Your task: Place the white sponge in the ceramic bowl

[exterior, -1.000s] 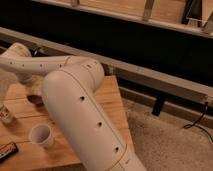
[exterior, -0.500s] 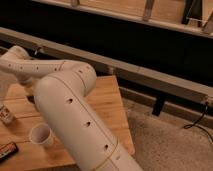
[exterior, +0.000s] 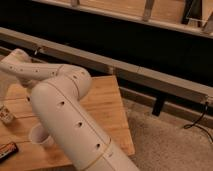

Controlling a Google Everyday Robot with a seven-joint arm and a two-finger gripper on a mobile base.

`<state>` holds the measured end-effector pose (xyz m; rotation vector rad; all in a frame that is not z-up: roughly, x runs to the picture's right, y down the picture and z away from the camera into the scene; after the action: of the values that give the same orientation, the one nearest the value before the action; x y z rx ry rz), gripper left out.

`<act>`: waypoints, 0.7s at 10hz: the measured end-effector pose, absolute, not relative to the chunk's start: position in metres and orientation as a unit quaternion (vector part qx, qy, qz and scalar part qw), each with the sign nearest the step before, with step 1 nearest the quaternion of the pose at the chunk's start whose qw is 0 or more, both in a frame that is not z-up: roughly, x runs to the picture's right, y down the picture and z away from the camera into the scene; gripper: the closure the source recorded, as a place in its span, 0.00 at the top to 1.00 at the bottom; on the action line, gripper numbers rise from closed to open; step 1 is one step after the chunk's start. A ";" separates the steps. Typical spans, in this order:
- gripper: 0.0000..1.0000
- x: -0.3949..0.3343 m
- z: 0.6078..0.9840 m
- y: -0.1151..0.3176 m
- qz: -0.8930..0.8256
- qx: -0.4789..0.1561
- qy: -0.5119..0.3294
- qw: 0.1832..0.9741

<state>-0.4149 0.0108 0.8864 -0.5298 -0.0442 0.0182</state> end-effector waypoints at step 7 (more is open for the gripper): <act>0.00 -0.415 0.912 0.023 0.002 -0.283 -0.011 0.959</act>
<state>-0.4152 0.0232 0.9115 -0.5731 -0.0215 0.0044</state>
